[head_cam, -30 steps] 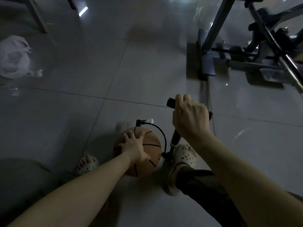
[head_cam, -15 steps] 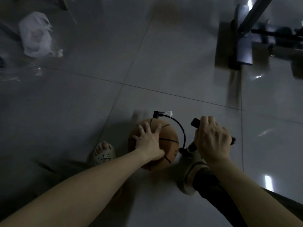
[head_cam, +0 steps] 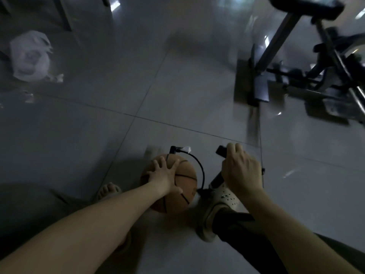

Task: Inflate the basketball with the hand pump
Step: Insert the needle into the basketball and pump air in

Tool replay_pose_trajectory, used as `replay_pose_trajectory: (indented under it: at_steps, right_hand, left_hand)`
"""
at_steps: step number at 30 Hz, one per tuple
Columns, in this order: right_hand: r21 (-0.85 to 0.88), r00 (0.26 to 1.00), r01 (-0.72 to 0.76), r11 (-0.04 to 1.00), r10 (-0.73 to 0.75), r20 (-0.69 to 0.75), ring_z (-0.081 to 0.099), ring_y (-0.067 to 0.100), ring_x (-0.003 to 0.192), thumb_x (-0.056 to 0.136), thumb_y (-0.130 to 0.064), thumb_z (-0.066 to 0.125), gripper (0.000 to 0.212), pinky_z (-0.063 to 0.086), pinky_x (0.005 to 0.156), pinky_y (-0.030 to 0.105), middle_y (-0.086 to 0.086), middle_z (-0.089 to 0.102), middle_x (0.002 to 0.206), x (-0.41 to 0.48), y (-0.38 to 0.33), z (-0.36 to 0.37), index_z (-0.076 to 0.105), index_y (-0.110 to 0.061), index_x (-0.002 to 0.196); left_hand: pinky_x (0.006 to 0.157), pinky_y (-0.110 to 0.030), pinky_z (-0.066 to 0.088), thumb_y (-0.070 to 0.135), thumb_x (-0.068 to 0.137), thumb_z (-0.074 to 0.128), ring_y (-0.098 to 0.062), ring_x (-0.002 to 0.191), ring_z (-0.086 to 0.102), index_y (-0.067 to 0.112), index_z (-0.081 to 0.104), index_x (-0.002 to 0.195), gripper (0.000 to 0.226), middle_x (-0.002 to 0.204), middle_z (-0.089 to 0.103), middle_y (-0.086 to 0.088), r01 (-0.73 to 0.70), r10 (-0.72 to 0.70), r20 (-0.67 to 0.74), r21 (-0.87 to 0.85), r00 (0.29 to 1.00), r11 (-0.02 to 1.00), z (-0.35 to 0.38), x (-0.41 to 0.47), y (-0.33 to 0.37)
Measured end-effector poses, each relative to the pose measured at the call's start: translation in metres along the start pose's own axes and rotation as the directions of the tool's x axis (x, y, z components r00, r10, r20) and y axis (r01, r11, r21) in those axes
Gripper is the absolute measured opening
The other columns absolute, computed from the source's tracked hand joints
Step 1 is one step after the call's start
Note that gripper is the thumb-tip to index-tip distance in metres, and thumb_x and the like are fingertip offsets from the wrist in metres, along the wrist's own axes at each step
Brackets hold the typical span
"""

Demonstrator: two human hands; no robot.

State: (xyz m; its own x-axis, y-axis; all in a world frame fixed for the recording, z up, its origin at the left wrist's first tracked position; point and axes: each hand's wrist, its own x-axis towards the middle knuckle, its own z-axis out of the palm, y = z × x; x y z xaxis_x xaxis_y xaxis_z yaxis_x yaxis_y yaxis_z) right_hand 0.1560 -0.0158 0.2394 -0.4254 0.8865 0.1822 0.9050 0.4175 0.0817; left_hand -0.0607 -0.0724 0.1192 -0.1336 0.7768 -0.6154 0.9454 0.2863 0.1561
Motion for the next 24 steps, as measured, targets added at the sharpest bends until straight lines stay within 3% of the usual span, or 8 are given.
replay_pose_trajectory:
  at_steps: [4,6,11,18,24]
  right_hand:
    - [-0.026,0.987,-0.045,0.999,0.04,-0.153,0.041,0.014,0.053,0.089,-0.017,0.054,0.01,0.039,0.047,0.03,0.0,0.044,0.077,0.007,0.002,-0.048,0.046,-0.014,0.094]
    - [-0.041,0.989,-0.051,0.998,0.045,-0.142,0.041,0.016,0.052,0.09,-0.016,0.053,0.008,0.04,0.048,0.031,0.002,0.045,0.075,0.002,-0.004,-0.042,0.046,-0.013,0.093]
    - [-0.07,0.993,-0.07,0.995,0.063,-0.095,0.042,0.018,0.053,0.091,-0.014,0.05,0.005,0.039,0.05,0.032,0.003,0.047,0.076,0.0,-0.005,0.006,0.045,-0.013,0.092]
    - [-0.047,0.998,-0.038,0.998,0.035,-0.061,0.032,0.018,0.053,0.088,-0.011,0.055,0.011,0.026,0.051,0.029,0.004,0.045,0.073,-0.001,-0.006,0.068,0.044,-0.013,0.087]
    - [-0.03,0.999,-0.043,0.999,0.044,0.022,0.036,0.021,0.054,0.088,-0.012,0.057,0.014,0.032,0.051,0.032,0.006,0.043,0.075,-0.009,-0.008,0.109,0.042,-0.013,0.088]
  left_hand:
    - [0.114,-0.074,0.013,0.071,0.088,0.052,-0.051,0.148,-0.016,0.047,-0.011,0.156,0.095,0.165,-0.021,-0.015,-0.119,0.12,-0.133,0.011,0.984,0.993,0.02,-0.009,-0.009]
    - [0.115,-0.074,0.007,0.069,0.091,0.049,-0.048,0.148,-0.019,0.049,-0.009,0.155,0.089,0.165,-0.022,-0.011,-0.146,0.142,-0.207,-0.002,0.968,0.989,0.029,-0.01,-0.01]
    - [0.116,-0.068,-0.01,0.07,0.09,0.045,-0.039,0.147,-0.03,0.058,-0.011,0.151,0.084,0.164,-0.028,0.0,-0.148,0.126,-0.241,-0.077,0.962,0.986,0.037,0.006,-0.018]
    - [0.119,-0.064,-0.005,0.07,0.083,0.056,-0.03,0.152,-0.018,0.057,0.003,0.152,0.088,0.166,-0.014,0.007,-0.203,0.125,-0.371,-0.18,0.92,0.962,0.039,0.017,-0.035]
    - [0.118,-0.066,-0.008,0.067,0.084,0.055,-0.031,0.151,-0.023,0.055,0.003,0.154,0.088,0.166,-0.018,0.007,-0.23,0.148,-0.374,-0.184,0.915,0.956,0.049,0.012,-0.033]
